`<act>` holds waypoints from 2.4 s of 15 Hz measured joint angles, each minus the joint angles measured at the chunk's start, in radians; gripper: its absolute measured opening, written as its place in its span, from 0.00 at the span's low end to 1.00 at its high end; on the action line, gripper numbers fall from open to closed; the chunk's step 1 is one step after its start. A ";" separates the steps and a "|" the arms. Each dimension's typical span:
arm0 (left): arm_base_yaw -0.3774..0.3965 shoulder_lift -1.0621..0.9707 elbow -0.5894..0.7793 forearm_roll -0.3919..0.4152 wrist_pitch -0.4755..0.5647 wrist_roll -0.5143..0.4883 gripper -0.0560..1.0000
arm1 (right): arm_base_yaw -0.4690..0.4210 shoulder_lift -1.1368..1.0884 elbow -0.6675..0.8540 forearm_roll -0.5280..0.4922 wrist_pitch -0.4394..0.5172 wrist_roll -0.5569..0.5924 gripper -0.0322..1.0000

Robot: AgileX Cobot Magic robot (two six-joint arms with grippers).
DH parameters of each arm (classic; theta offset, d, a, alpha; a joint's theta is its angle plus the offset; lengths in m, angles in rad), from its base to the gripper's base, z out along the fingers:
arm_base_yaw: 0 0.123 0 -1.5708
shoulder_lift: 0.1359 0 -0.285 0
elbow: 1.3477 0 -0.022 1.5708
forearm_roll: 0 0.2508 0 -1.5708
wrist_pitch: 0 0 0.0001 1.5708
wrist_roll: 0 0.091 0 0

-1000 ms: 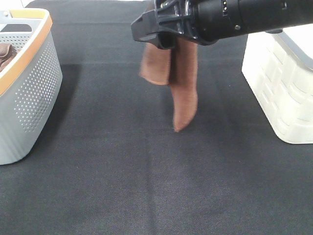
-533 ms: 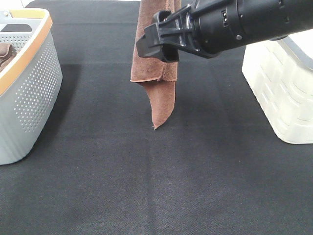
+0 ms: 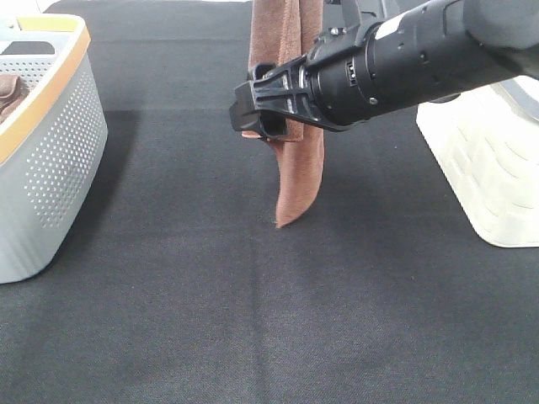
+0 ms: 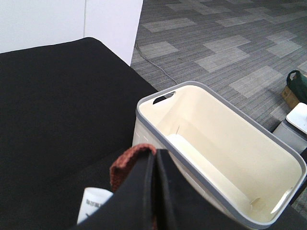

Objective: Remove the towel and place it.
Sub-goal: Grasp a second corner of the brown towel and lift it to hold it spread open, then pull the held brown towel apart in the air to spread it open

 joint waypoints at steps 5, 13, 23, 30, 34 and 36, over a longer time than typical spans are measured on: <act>0.000 0.000 0.000 0.001 0.008 0.000 0.05 | 0.000 0.026 0.000 -0.001 -0.031 0.006 0.57; 0.000 0.000 0.000 0.055 0.014 0.000 0.05 | 0.000 0.026 0.000 -0.007 -0.018 0.006 0.03; 0.000 0.000 0.000 0.411 0.268 -0.131 0.05 | 0.000 -0.138 -0.078 -0.140 0.421 0.043 0.03; 0.004 0.002 0.000 0.485 0.492 -0.131 0.05 | 0.000 -0.139 -0.359 -0.894 0.727 0.531 0.03; 0.016 0.042 0.000 0.607 0.379 -0.178 0.05 | 0.000 -0.081 -0.424 -1.132 0.651 0.626 0.03; 0.055 0.077 0.000 0.624 0.258 -0.213 0.05 | -0.024 -0.026 -0.450 -1.281 0.547 0.724 0.03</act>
